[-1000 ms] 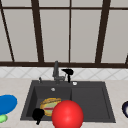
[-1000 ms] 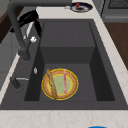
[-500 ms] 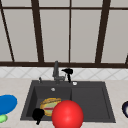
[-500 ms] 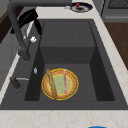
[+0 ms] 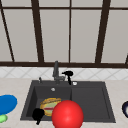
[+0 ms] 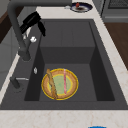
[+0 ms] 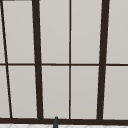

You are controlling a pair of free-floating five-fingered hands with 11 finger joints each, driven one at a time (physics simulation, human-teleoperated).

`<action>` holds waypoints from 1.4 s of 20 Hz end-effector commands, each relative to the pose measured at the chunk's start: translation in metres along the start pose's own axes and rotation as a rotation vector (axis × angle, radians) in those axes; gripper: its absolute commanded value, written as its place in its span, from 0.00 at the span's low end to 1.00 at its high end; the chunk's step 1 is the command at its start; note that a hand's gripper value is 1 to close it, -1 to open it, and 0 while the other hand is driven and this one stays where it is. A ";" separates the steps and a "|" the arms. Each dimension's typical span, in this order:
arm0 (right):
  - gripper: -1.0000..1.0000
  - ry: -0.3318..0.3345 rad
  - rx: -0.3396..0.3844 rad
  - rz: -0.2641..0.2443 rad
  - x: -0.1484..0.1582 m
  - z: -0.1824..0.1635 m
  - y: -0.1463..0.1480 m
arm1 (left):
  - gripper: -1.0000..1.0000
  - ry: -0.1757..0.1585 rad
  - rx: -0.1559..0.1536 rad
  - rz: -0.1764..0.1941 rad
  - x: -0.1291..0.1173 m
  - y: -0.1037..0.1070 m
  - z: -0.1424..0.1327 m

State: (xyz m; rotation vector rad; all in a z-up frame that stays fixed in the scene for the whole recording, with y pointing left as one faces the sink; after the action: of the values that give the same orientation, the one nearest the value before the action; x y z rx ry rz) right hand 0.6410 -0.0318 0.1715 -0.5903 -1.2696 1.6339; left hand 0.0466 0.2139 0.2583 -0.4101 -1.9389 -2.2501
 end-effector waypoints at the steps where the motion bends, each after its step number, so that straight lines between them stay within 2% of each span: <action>1: 0.00 -0.018 0.104 0.009 -0.004 -0.008 0.005 | 0.50 0.000 0.000 0.000 0.000 0.000 0.000; 5: 0.00 -0.046 0.092 -0.016 -0.012 -0.035 -0.011 | 0.50 0.000 0.000 0.000 0.000 0.000 0.000; 7: 0.00 -0.065 0.109 -0.022 -0.014 -0.045 -0.014 | 0.50 0.000 0.000 0.000 0.000 0.000 0.000; 12: 0.00 -0.047 0.146 0.001 -0.008 -0.044 -0.013 | 0.50 0.000 0.000 0.000 0.000 0.000 0.000; 13: 1.00 -0.036 0.146 0.015 -0.007 -0.041 -0.010 | 0.50 0.000 0.000 0.000 0.000 0.000 0.000; 14: 1.00 -0.058 0.106 0.040 -0.004 -0.036 -0.006 | 0.50 0.000 0.000 0.000 0.000 0.000 0.000; 16: 1.00 -0.088 0.056 0.019 -0.005 -0.035 0.002 | 0.50 0.000 0.000 0.000 0.000 0.000 0.000; 18: 1.00 -0.099 0.043 0.011 -0.005 -0.039 0.009 | 0.50 0.000 0.000 0.000 0.000 0.000 0.000; 20: 1.00 -0.096 0.015 -0.061 -0.009 -0.037 0.010 | 0.50 0.000 0.000 0.000 0.000 0.000 0.000; 24: 1.00 -0.109 -0.043 -0.119 -0.016 -0.033 0.016 | 0.50 0.000 0.000 0.000 0.000 0.000 0.000; 28: 1.00 -0.154 -0.146 -0.168 -0.030 -0.019 0.026 | 0.50 0.000 0.000 0.000 0.000 0.000 0.000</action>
State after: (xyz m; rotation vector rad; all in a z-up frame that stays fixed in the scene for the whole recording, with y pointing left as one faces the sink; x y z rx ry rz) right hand 0.6710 -0.0321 0.1532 -0.4179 -1.5150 1.4950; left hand 0.0466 0.2139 0.2583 -0.4101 -1.9389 -2.2501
